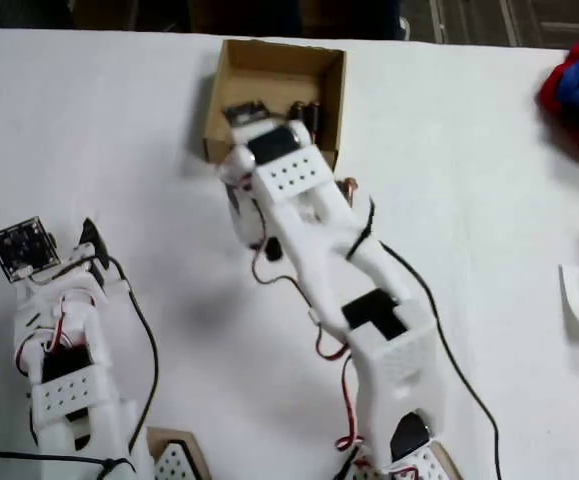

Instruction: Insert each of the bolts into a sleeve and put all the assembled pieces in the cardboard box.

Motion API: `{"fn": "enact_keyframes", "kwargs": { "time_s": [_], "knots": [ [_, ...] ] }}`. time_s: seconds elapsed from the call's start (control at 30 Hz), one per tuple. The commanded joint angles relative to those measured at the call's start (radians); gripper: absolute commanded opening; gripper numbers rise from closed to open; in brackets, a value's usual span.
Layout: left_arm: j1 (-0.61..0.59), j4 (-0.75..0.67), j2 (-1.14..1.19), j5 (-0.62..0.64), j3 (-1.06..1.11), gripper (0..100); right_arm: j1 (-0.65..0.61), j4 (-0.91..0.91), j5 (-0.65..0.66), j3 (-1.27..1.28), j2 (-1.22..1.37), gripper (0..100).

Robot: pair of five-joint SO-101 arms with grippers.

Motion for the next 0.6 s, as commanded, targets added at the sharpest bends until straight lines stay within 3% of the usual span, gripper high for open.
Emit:
{"fn": "enact_keyframes", "kwargs": {
  "time_s": [0.0,0.17,0.37,0.57],
  "knots": [
    [-0.005,-0.021,-0.021,0.005,-0.038,21,0.058,-0.174,0.020,0.160,-0.084,2.0],
    [-0.005,-0.021,-0.021,0.005,-0.038,21,0.094,-0.305,0.041,0.290,-0.084,2.4],
    [-0.005,-0.021,-0.021,0.005,-0.038,21,0.094,-0.292,0.319,0.339,-0.084,4.6],
    [-0.005,-0.021,-0.021,0.005,-0.038,21,0.094,-0.291,0.324,0.362,-0.084,13.1]
  ]
}}
